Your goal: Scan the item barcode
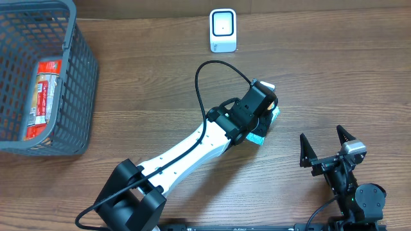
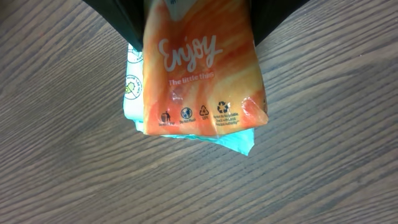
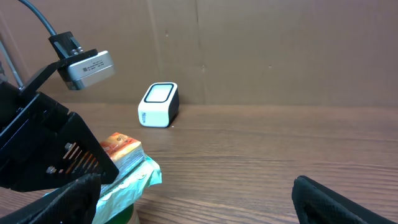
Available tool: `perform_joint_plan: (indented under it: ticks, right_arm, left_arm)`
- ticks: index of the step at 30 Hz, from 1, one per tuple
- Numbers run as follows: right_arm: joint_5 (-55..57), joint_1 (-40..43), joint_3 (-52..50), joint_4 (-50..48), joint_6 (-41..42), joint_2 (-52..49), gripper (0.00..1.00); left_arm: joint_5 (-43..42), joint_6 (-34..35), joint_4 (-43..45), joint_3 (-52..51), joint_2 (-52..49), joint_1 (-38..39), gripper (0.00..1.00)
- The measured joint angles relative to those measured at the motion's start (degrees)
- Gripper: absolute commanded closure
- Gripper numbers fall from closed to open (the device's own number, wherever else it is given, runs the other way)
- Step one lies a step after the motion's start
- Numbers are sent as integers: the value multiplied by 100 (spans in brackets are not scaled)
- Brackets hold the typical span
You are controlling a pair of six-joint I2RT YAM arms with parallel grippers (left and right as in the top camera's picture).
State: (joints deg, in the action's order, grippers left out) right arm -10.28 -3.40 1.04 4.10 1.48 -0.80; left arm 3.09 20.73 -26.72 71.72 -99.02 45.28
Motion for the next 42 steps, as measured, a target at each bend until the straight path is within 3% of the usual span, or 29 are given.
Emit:
perform_joint_plan:
  ticks: [12, 20, 26, 35, 36, 38, 42]
  right_arm:
    - [0, 0, 0, -4, -4, 0, 0]
    - [0, 0, 0, -2, -2, 0, 0]
    - [2, 0, 0, -2, -2, 0, 0]
    - [0, 0, 0, -2, -2, 0, 0]
    - [0, 0, 0, -4, 0, 0, 0]
    - [0, 0, 0, -4, -2, 0, 0]
    - [0, 0, 0, -2, -2, 0, 0]
  left_arm:
    - [345, -20, -164, 105, 192, -79, 60]
    - [962, -24, -1182, 201, 809, -568, 58]
    - [1104, 11, -2006, 177, 791, -960, 55]
    - [887, 190, -2072, -57, 280, -1003, 58]
    - [868, 245, -2070, -76, 170, -1003, 57]
    - [809, 308, -2074, -111, -26, -1003, 45]
    - [634, 422, -2035, -136, -306, -1003, 41]
